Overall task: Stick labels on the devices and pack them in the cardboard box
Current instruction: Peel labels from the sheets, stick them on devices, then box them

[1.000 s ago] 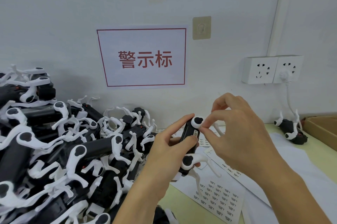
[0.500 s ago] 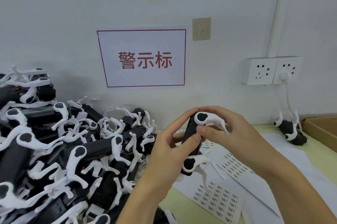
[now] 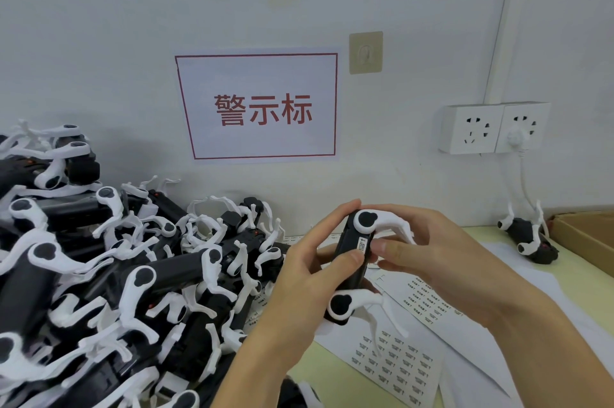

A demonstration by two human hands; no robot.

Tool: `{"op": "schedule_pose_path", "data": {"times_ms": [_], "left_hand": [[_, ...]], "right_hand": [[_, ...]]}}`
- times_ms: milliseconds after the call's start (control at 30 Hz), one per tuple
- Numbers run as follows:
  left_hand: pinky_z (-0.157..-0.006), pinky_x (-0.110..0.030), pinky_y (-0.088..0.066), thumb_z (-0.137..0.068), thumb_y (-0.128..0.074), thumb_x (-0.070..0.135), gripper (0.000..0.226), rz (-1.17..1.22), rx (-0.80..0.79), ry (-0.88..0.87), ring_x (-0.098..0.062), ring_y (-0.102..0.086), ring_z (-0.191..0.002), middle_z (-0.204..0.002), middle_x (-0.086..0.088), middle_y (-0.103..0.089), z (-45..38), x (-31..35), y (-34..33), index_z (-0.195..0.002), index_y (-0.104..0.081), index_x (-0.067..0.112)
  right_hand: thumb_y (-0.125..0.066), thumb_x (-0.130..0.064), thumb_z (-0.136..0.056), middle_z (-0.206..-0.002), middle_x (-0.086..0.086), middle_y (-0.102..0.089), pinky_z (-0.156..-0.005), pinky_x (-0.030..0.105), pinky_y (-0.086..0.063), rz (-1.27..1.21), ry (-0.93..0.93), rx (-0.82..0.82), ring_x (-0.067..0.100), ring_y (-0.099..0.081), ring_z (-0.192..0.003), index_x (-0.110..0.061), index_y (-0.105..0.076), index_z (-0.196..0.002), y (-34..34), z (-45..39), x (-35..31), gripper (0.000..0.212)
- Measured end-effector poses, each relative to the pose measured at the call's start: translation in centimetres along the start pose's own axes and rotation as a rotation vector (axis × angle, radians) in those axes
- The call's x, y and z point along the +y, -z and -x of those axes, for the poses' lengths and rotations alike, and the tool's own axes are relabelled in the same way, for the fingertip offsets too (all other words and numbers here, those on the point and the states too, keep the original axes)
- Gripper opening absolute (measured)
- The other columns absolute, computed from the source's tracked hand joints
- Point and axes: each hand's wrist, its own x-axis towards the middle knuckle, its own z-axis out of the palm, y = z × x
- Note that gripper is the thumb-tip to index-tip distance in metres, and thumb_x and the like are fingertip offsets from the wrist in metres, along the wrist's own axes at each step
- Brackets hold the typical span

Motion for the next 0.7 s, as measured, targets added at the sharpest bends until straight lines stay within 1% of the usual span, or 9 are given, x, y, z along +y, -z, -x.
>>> {"op": "schedule_pose_path", "data": {"times_ms": [67,133,233,300,367,433,533,600,700], "left_hand": [[-0.075,-0.036,-0.055,-0.088,-0.057,0.019,0.050,0.022,-0.003,0.004,-0.034,-0.069,-0.080,-0.105,-0.016,-0.073,0.1,0.1,0.0,-0.131,-0.061,0.044],[-0.073,-0.033,-0.055,-0.089,-0.055,0.020,0.049,0.014,-0.003,0.008,-0.032,-0.071,-0.079,-0.106,-0.016,-0.073,0.1,0.3,0.1,-0.131,-0.061,0.043],[-0.074,-0.031,-0.056,-0.091,-0.055,0.021,0.047,-0.033,-0.021,0.017,-0.033,-0.073,-0.082,-0.105,-0.014,-0.074,0.1,0.5,0.5,-0.132,-0.059,0.042],[-0.075,-0.030,-0.056,-0.093,-0.055,0.022,0.044,-0.068,-0.040,0.027,-0.035,-0.074,-0.084,-0.101,-0.011,-0.075,0.2,0.7,0.8,-0.132,-0.057,0.042],[-0.073,-0.029,-0.057,-0.092,-0.056,0.023,0.043,-0.091,-0.040,0.036,-0.036,-0.074,-0.083,-0.098,-0.010,-0.075,0.2,0.9,1.0,-0.130,-0.058,0.042],[-0.071,-0.028,-0.056,-0.091,-0.056,0.022,0.042,-0.111,-0.015,0.028,-0.036,-0.074,-0.079,-0.095,-0.009,-0.075,0.3,0.9,1.1,-0.128,-0.059,0.041],[-0.069,-0.027,-0.056,-0.089,-0.056,0.021,0.042,-0.149,0.017,0.007,-0.033,-0.074,-0.075,-0.095,-0.008,-0.075,0.3,0.8,1.0,-0.126,-0.060,0.040],[-0.071,-0.030,-0.058,-0.089,-0.056,0.022,0.041,-0.185,0.029,-0.008,-0.031,-0.073,-0.073,-0.098,-0.009,-0.075,0.2,0.7,0.9,-0.125,-0.060,0.041],[-0.080,-0.041,-0.061,-0.090,-0.055,0.022,0.041,-0.228,0.029,-0.034,-0.030,-0.073,-0.074,-0.101,-0.009,-0.075,0.2,0.7,0.7,-0.126,-0.059,0.041]], "right_hand": [[-0.067,-0.026,-0.082,-0.112,-0.001,-0.073,-0.095,0.038,-0.053,0.010,0.007,0.006,0.020,-0.069,-0.103,-0.036,-0.070,-0.118,0.0,0.0,-0.1,0.038],[-0.068,-0.025,-0.083,-0.109,0.000,-0.073,-0.093,0.036,-0.054,0.024,0.009,0.013,0.020,-0.069,-0.100,-0.035,-0.071,-0.117,0.0,0.1,-0.2,0.036],[-0.071,-0.016,-0.090,-0.103,0.003,-0.074,-0.086,0.032,-0.053,0.041,0.006,0.026,0.017,-0.069,-0.093,-0.032,-0.073,-0.113,-0.2,0.0,-0.4,0.028],[-0.069,-0.013,-0.092,-0.099,0.003,-0.074,-0.084,0.029,-0.052,0.050,-0.003,0.033,0.015,-0.069,-0.089,-0.030,-0.074,-0.111,-0.4,0.0,-0.4,0.026],[-0.069,-0.012,-0.091,-0.098,0.002,-0.074,-0.089,0.030,-0.051,0.077,-0.005,0.041,0.016,-0.071,-0.091,-0.031,-0.074,-0.110,-0.7,0.0,-0.5,0.027],[-0.069,-0.013,-0.091,-0.100,-0.001,-0.075,-0.095,0.035,-0.051,0.096,-0.008,0.054,0.016,-0.071,-0.094,-0.034,-0.073,-0.110,-0.9,0.0,-0.5,0.029],[-0.068,-0.017,-0.092,-0.107,-0.005,-0.075,-0.098,0.036,-0.051,0.118,-0.012,0.043,0.011,-0.070,-0.100,-0.038,-0.071,-0.115,-1.1,0.0,-0.6,0.032],[-0.067,-0.021,-0.092,-0.109,-0.008,-0.074,-0.096,0.035,-0.052,0.130,0.000,0.029,0.009,-0.069,-0.102,-0.041,-0.069,-0.117,-1.2,0.0,-0.7,0.032],[-0.067,-0.022,-0.093,-0.110,-0.011,-0.074,-0.094,0.032,-0.051,0.131,0.034,0.024,0.008,-0.070,-0.101,-0.042,-0.067,-0.118,-1.3,0.0,-0.8,0.033]]}}
